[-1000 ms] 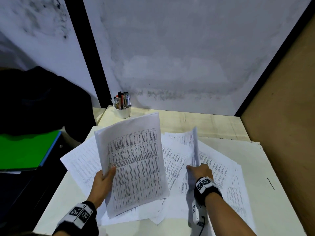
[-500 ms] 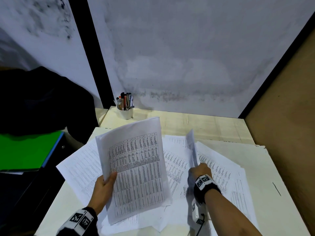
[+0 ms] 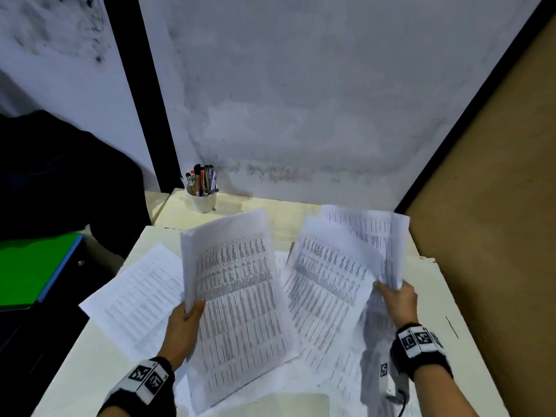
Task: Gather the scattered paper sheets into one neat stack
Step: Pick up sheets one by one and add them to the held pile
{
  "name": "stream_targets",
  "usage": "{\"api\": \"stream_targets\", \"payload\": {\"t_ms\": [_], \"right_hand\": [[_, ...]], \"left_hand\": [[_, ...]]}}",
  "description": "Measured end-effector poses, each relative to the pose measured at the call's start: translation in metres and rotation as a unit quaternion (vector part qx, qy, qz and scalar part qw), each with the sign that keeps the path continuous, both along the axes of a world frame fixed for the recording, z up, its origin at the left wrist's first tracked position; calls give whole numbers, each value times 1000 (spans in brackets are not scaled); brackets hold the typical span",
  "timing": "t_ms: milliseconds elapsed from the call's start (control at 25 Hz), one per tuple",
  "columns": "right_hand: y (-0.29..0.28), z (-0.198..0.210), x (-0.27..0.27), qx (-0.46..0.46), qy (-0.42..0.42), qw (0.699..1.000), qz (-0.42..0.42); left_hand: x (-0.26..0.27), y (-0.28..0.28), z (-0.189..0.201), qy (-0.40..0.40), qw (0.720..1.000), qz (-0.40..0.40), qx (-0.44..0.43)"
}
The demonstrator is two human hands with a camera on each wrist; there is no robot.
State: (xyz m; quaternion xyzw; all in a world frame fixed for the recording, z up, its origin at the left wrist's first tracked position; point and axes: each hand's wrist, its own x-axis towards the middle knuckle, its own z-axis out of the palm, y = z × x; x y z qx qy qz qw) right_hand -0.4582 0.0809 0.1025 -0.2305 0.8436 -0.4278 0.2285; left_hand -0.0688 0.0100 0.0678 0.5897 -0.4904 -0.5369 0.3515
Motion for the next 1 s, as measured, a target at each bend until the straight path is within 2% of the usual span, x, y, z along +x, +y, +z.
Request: {"api": "stream_targets", "payload": {"t_ms": [240, 360, 440, 520, 640, 760, 880, 1000], "right_hand": [[13, 121, -24, -187, -9, 979, 85], [15, 164, -25, -226, -51, 966, 117], [7, 173, -17, -221, -111, 960, 130], [-6, 163, -2, -166, -156, 963, 140], [-22, 122, 26, -12, -170, 972, 165], [-32, 87, 48, 85, -168, 970, 151], [-34, 69, 61, 96, -206, 962, 153], [-31, 54, 72, 45, -294, 942, 158]], "left_hand": [[-4, -24, 9, -20, 1000, 2, -11], [-6, -35, 22, -11, 1000, 4, -12], [-12, -34, 39, 4, 1000, -21, -21], [-21, -27, 52, 4, 997, -73, -31], [-33, -11, 61, 21, 988, -144, -52], [-36, 2, 64, 64, 983, -169, -27], [-32, 10, 63, 58, 980, -189, -10], [-24, 12, 59, 49, 981, -185, -14]]}}
